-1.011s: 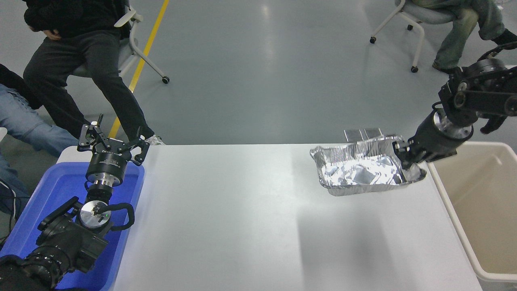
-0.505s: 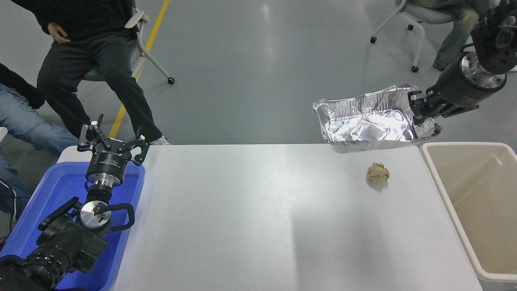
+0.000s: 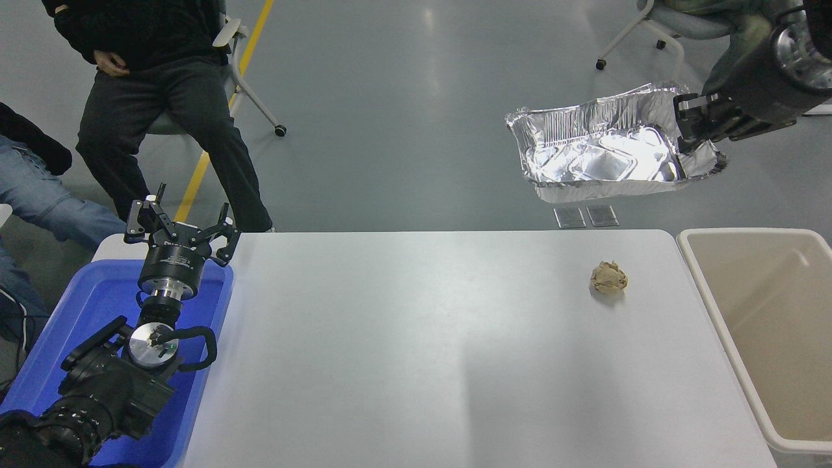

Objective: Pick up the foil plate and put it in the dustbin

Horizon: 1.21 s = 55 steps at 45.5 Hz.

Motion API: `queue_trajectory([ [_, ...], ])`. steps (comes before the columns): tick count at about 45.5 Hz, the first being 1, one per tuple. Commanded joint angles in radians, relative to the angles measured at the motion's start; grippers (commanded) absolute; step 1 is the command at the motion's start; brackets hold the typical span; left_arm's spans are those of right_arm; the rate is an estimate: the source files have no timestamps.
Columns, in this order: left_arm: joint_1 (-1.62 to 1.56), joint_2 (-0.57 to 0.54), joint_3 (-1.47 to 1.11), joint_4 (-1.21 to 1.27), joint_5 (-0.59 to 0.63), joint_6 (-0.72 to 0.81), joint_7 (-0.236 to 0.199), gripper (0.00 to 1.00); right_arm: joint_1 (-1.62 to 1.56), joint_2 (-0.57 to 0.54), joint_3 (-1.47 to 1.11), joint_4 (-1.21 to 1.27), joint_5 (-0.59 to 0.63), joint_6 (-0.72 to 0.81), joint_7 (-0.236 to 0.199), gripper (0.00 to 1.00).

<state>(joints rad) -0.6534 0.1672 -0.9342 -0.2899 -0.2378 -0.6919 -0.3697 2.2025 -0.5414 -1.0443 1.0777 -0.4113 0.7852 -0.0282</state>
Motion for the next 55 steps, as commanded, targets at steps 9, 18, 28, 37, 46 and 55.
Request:
queue_trajectory([
  [9,0.0,0.0,0.0,0.0,0.0,0.0,0.0,0.99,-0.016,-0.115,-0.002,-0.041,-0.099,0.0,-0.002,0.0],
  [18,0.0,0.0,0.0,0.0,0.0,0.0,0.0,0.99,-0.069,-0.218,0.0,-0.093,-0.164,0.0,-0.004,0.0],
  [28,0.0,0.0,0.0,0.0,0.0,0.0,0.0,0.99,-0.176,-0.293,0.009,-0.211,-0.188,0.0,-0.004,0.0],
  [37,0.0,0.0,0.0,0.0,-0.002,0.0,0.0,0.99,-0.323,-0.362,0.059,-0.357,-0.173,0.0,-0.002,0.0],
  [46,0.0,0.0,0.0,0.0,0.0,0.0,0.0,0.99,-0.521,-0.399,0.179,-0.461,-0.173,0.0,-0.004,0.0],
  [55,0.0,0.0,0.0,0.0,0.0,0.0,0.0,0.99,-0.743,-0.404,0.34,-0.594,-0.173,0.0,-0.004,0.0],
])
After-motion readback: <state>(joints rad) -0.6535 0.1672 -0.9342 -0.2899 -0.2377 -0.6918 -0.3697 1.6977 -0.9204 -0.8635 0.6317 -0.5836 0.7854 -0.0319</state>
